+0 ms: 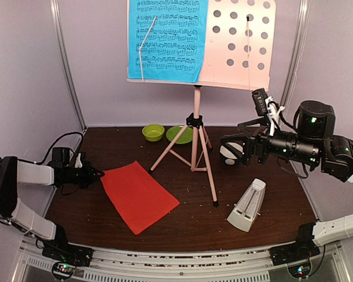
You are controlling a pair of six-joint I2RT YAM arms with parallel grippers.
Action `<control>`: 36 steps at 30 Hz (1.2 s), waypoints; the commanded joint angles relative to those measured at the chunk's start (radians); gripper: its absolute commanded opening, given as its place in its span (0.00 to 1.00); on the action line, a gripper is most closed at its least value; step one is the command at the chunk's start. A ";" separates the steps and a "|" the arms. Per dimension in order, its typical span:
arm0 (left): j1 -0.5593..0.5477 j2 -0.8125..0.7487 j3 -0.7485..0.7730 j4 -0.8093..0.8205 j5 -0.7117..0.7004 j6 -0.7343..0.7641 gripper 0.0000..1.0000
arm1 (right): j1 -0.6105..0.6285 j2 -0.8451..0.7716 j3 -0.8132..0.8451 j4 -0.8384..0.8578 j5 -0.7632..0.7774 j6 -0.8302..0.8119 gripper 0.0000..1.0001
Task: Set up the instrument practice props
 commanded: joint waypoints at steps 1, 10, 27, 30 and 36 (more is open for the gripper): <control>-0.051 -0.091 0.044 -0.060 -0.012 -0.029 0.00 | -0.005 0.035 -0.006 0.048 0.020 0.013 0.98; -0.149 -0.388 0.086 -0.207 -0.095 -0.178 0.00 | 0.001 0.174 0.038 0.096 0.019 0.045 0.96; -0.454 -0.566 0.469 -0.517 -0.514 -0.588 0.00 | 0.126 0.513 0.403 0.053 -0.023 0.102 0.95; -0.593 -0.484 0.590 -0.552 -0.635 -0.615 0.00 | 0.143 0.545 0.441 0.043 -0.046 0.122 0.95; -0.787 -0.200 0.927 -0.770 -0.806 -0.676 0.00 | 0.166 0.559 0.474 0.013 -0.047 0.142 0.96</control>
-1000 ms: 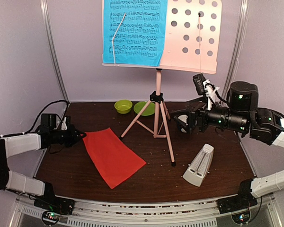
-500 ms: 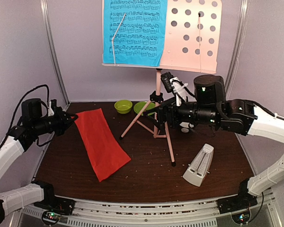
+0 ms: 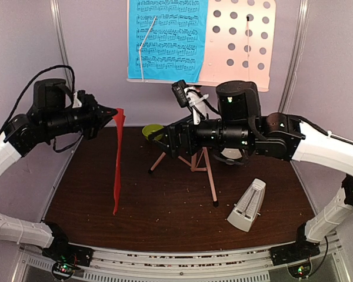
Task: Set up the instrument practice props
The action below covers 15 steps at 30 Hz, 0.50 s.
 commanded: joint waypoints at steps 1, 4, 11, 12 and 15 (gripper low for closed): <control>-0.111 0.188 0.213 -0.186 -0.201 -0.094 0.00 | 0.016 0.005 0.040 -0.039 -0.006 0.029 0.96; -0.184 0.259 0.266 -0.203 -0.293 -0.182 0.00 | 0.017 0.020 0.040 -0.070 0.003 0.036 0.96; -0.228 0.387 0.360 -0.230 -0.297 -0.243 0.00 | 0.018 0.029 -0.023 -0.053 0.038 0.078 0.96; -0.234 0.397 0.364 -0.219 -0.297 -0.247 0.00 | 0.019 0.035 -0.030 -0.049 0.046 0.081 0.96; -0.256 0.426 0.386 -0.214 -0.325 -0.252 0.00 | 0.010 0.050 -0.041 -0.035 0.061 0.106 0.95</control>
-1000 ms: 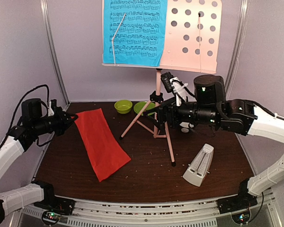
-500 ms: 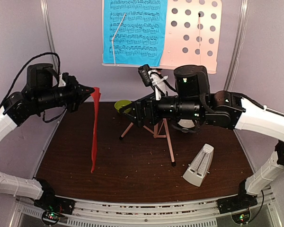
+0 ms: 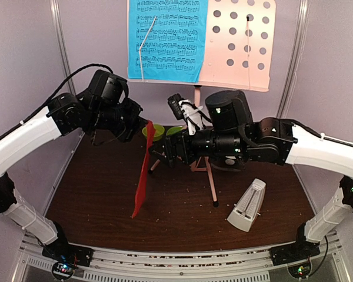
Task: Set up the instrument practice props
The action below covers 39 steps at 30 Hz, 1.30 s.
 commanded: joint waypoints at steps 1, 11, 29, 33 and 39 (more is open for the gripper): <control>-0.028 0.026 0.056 0.018 -0.055 -0.030 0.00 | -0.002 0.021 -0.025 0.031 0.040 0.044 0.95; -0.044 0.025 -0.007 0.191 -0.026 -0.018 0.00 | -0.010 0.071 -0.056 0.027 0.173 0.000 0.96; -0.064 0.027 -0.013 0.177 -0.082 -0.052 0.00 | -0.011 0.145 0.053 -0.108 0.450 0.006 0.12; -0.062 0.033 0.019 0.169 -0.092 -0.001 0.25 | -0.022 0.101 0.023 -0.077 0.395 -0.002 0.00; 0.013 -0.066 -0.035 0.216 -0.032 0.319 0.85 | -0.073 -0.052 -0.063 0.019 0.188 -0.006 0.00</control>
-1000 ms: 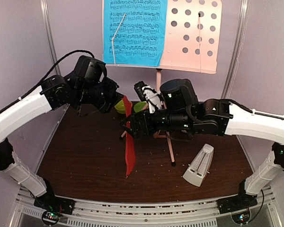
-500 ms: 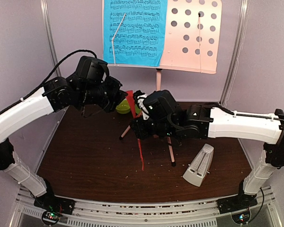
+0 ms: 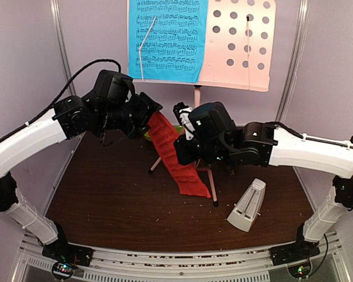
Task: Set up the instrument practice props
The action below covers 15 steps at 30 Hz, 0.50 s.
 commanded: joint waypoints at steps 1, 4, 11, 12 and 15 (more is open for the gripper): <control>0.071 -0.133 -0.072 0.104 0.041 0.300 0.91 | -0.054 -0.176 -0.089 0.120 -0.217 -0.003 0.00; 0.096 -0.271 -0.262 0.266 0.082 0.477 0.98 | -0.099 -0.272 -0.175 0.185 -0.363 0.005 0.00; 0.114 -0.490 -0.584 0.572 0.276 0.756 0.98 | -0.182 -0.492 -0.384 0.383 -0.671 -0.001 0.00; 0.114 -0.506 -0.611 0.589 0.305 0.779 0.98 | -0.188 -0.513 -0.399 0.406 -0.708 0.000 0.00; 0.114 -0.543 -0.694 0.686 0.405 0.838 0.97 | -0.193 -0.558 -0.418 0.420 -0.782 -0.005 0.00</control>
